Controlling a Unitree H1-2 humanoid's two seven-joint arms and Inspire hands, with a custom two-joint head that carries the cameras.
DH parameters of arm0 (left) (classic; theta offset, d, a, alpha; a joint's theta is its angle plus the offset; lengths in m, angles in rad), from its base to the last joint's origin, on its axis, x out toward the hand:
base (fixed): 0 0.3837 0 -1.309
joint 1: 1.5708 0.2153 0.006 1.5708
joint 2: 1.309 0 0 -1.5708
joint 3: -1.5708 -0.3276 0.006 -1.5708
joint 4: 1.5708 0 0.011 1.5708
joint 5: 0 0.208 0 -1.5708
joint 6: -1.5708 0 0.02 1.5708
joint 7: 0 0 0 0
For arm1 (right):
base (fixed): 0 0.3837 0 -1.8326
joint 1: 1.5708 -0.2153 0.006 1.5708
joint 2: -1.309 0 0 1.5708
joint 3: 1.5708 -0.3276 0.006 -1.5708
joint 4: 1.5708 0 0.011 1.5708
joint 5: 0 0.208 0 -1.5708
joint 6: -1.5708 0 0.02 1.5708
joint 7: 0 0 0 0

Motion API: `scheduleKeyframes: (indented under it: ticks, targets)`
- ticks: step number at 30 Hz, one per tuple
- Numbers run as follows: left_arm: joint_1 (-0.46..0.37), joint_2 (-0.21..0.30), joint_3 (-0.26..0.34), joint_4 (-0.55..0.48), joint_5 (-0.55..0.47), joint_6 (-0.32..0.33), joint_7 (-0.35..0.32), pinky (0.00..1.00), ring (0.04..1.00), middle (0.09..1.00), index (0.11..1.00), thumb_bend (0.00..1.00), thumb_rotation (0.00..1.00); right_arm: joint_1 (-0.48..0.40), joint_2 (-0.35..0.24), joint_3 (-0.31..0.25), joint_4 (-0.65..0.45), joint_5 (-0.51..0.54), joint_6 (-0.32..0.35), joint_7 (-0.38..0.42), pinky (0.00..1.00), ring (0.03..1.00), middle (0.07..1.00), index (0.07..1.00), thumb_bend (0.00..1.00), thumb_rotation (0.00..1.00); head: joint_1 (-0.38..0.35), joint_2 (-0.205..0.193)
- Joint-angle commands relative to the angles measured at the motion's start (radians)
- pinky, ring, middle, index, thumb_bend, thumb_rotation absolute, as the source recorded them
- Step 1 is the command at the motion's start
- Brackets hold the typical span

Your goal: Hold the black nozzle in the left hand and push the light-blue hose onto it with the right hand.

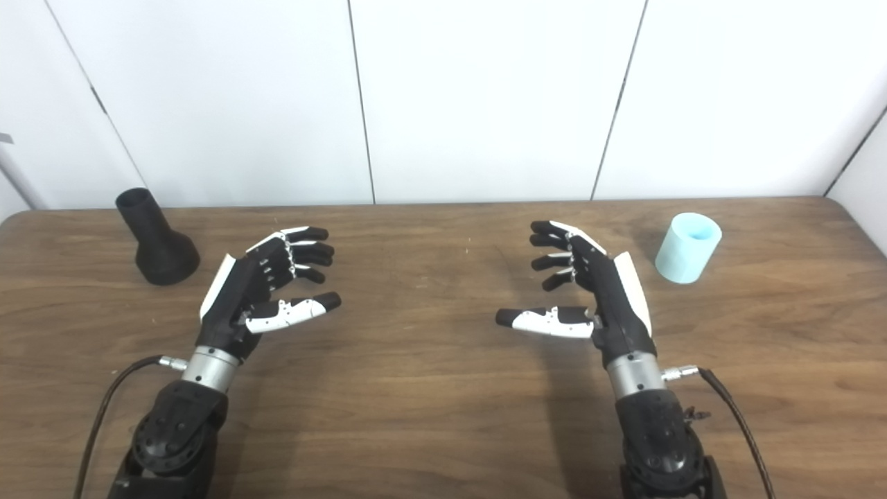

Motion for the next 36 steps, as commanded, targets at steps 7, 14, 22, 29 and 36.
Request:
scheduleKeyframes:
  ticks: [7,14,22,29,36]
  targets:
    - [-0.044,0.007,0.006,-0.011,-0.007,-0.032,0.003,0.54,0.653,0.642,0.623,0.71,0.04,-0.032,-0.007,0.0,-0.034,0.001,-0.036,-0.003,0.5,0.639,0.748,0.759,0.77,0.12,-0.002,0.001]
    - [-0.042,0.006,0.005,-0.013,-0.009,-0.03,0.003,0.54,0.654,0.642,0.623,0.71,0.04,-0.031,-0.008,-0.002,-0.033,0.005,-0.041,-0.004,0.5,0.639,0.748,0.759,0.77,0.11,-0.001,-0.007]
    - [-0.036,-0.008,-0.004,-0.01,0.005,-0.035,0.011,0.54,0.654,0.642,0.623,0.72,0.04,-0.021,-0.018,-0.011,-0.02,0.018,-0.062,-0.003,0.5,0.64,0.748,0.76,0.77,0.1,0.157,-0.053]
    - [-0.046,-0.062,-0.043,0.068,0.084,-0.096,0.061,0.55,0.654,0.641,0.623,0.73,0.06,-0.001,-0.066,-0.047,0.01,0.067,-0.098,0.015,0.52,0.659,0.763,0.773,0.74,0.08,0.356,-0.156]
    - [-0.058,-0.082,-0.056,0.14,0.11,-0.151,0.082,0.56,0.659,0.643,0.626,0.74,0.07,0.001,-0.086,-0.06,0.049,0.119,-0.14,0.025,0.52,0.66,0.774,0.782,0.72,0.01,0.396,-0.209]
